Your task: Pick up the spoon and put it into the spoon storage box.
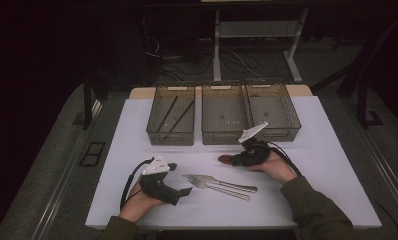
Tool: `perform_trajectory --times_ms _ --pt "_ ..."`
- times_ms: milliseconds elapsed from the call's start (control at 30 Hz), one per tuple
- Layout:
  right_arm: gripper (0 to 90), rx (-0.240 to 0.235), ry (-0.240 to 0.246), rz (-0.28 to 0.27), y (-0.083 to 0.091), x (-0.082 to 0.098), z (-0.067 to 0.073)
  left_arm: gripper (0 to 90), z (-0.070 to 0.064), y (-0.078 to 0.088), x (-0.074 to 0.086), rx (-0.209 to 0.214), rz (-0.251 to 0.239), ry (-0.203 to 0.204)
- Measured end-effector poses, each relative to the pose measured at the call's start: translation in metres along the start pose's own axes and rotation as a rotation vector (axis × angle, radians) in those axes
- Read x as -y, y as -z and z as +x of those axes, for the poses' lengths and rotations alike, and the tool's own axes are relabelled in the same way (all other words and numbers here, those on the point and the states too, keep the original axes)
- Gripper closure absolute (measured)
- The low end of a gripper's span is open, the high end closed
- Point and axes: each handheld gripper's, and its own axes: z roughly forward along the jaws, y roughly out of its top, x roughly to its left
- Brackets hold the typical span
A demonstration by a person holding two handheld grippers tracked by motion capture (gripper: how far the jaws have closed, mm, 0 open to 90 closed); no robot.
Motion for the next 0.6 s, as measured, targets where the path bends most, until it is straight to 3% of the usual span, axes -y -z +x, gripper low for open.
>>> perform_trajectory --times_ms 267,600 --pt "80.3 -0.005 -0.036 -0.037 0.013 -0.001 0.000 0.7 0.000 0.000 0.000 0.002 -0.001 -0.001" --pt "80.3 0.013 -0.047 -0.084 0.031 -0.001 -0.003 0.7 0.000 0.000 0.000 0.006 0.001 -0.007"
